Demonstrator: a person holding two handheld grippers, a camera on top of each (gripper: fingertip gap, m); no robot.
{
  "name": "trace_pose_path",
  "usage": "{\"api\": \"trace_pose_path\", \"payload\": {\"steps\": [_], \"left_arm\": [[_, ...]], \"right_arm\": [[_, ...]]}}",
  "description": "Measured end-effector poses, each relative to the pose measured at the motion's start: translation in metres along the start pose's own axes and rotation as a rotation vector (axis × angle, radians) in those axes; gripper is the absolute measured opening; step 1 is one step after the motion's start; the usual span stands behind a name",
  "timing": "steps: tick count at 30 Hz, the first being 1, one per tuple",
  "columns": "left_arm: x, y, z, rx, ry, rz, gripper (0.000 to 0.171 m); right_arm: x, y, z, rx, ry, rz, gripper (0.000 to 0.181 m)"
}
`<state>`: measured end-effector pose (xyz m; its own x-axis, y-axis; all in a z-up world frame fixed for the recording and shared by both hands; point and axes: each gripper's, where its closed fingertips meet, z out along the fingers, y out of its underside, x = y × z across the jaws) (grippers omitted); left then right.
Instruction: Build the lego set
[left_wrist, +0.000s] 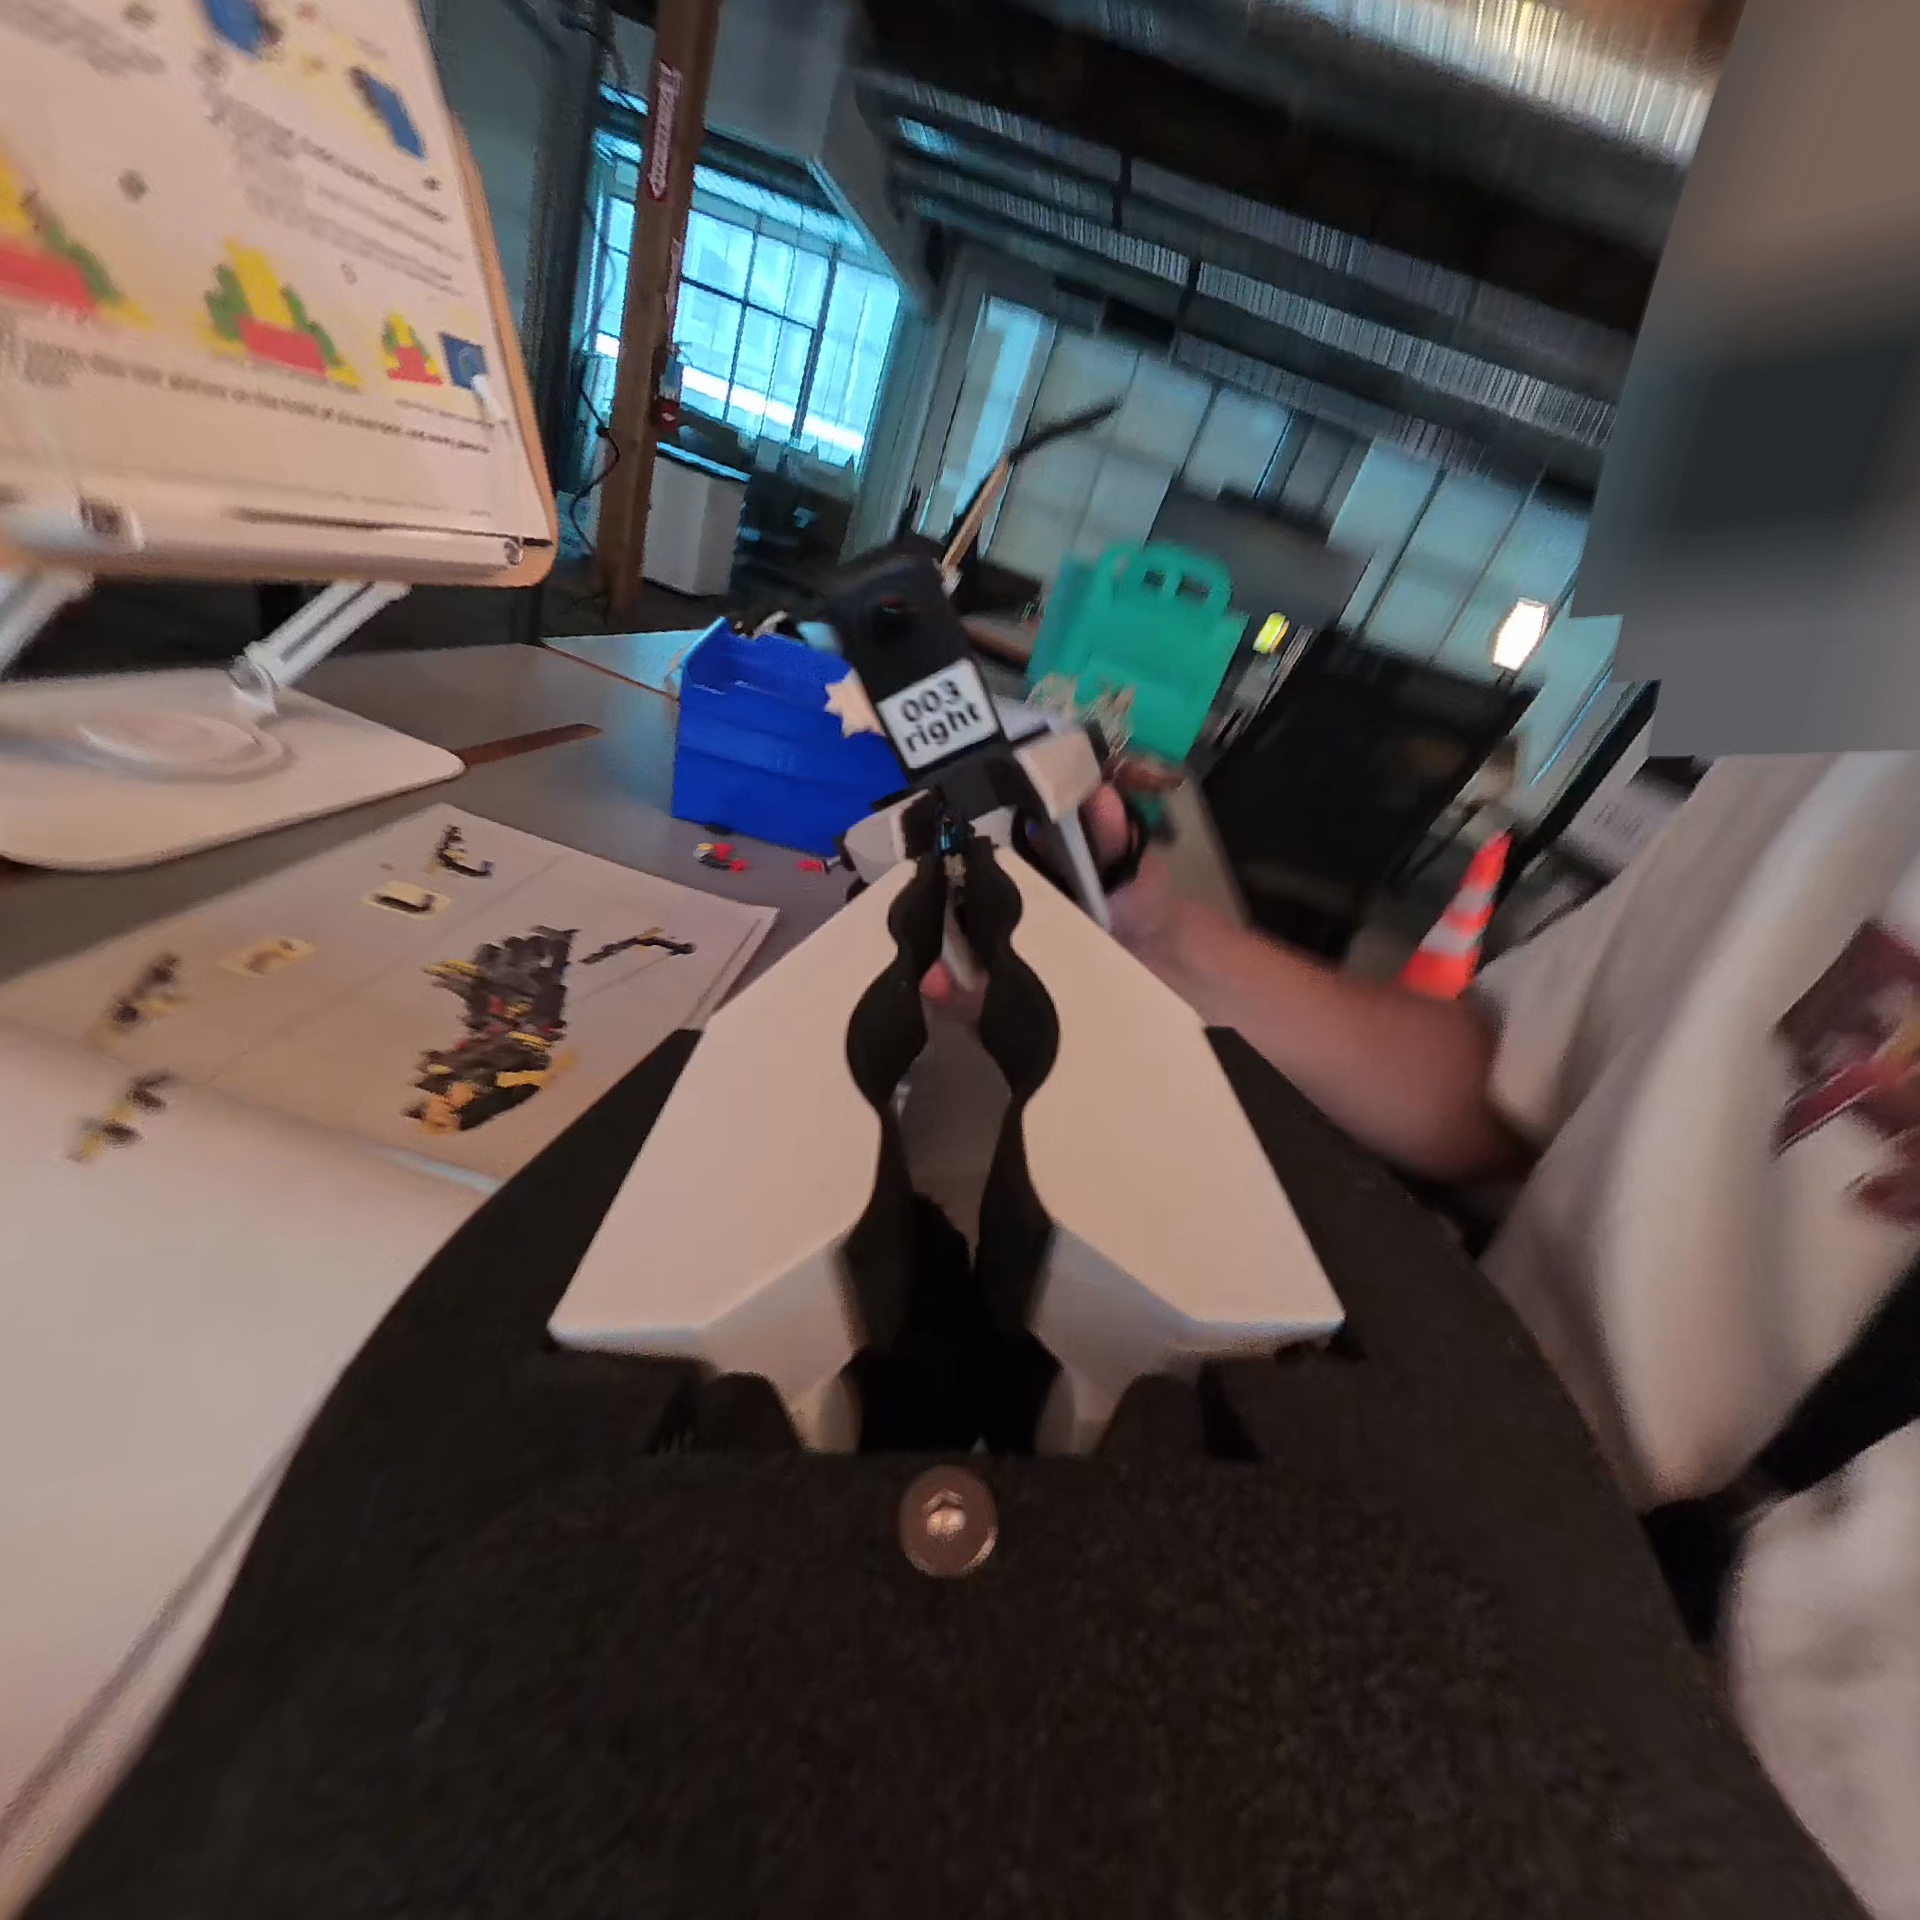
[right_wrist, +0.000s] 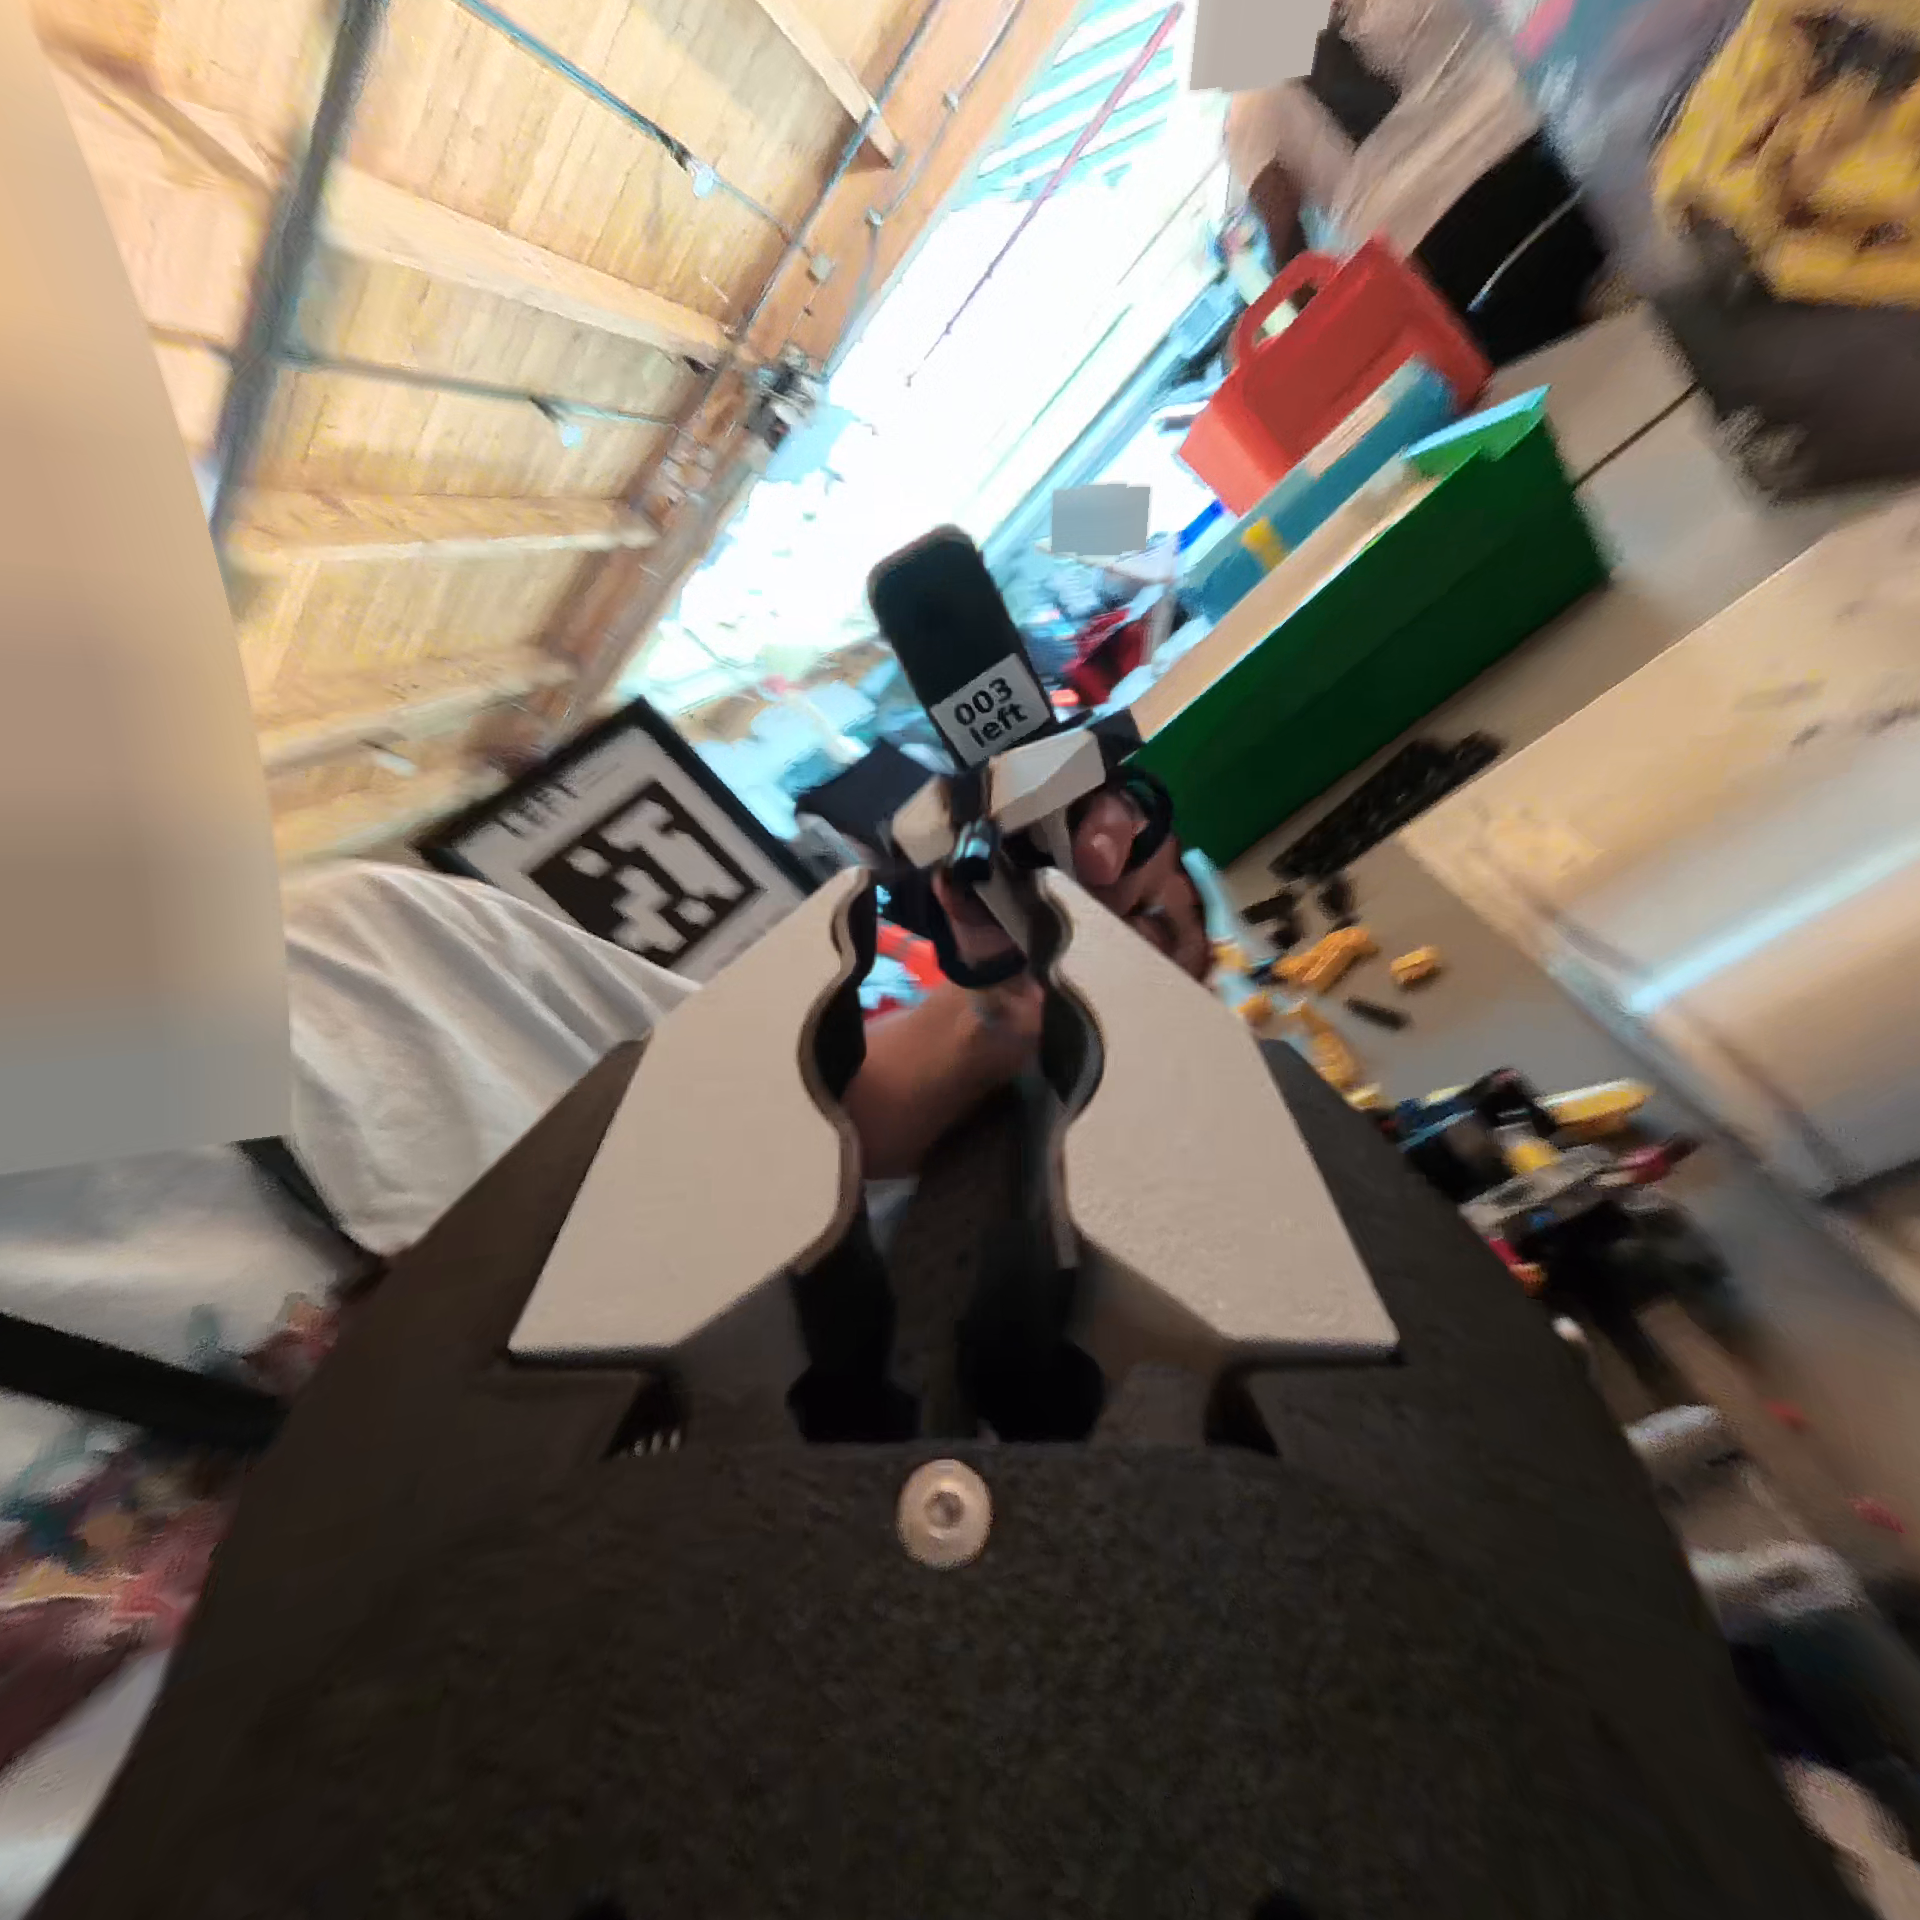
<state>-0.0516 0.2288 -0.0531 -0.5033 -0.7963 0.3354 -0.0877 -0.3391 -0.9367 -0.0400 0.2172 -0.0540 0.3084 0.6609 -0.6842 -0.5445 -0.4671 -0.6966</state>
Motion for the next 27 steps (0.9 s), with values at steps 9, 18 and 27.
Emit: {"api": "trace_pose_path", "payload": {"steps": [9,18,27], "left_arm": [[-0.030,0.000,-0.009,0.070,-0.006,-0.331,0.001],[-0.014,-0.003,-0.002,0.021,-0.101,0.054,0.001],[0.020,0.002,0.009,-0.004,-0.063,0.366,0.001]], "right_arm": [[0.018,-0.006,-0.005,0.006,0.236,-0.465,0.025],[0.010,0.003,-0.004,-0.036,0.106,-0.108,0.010],[-0.007,0.004,0.001,-0.022,-0.055,0.027,0.022]]}}
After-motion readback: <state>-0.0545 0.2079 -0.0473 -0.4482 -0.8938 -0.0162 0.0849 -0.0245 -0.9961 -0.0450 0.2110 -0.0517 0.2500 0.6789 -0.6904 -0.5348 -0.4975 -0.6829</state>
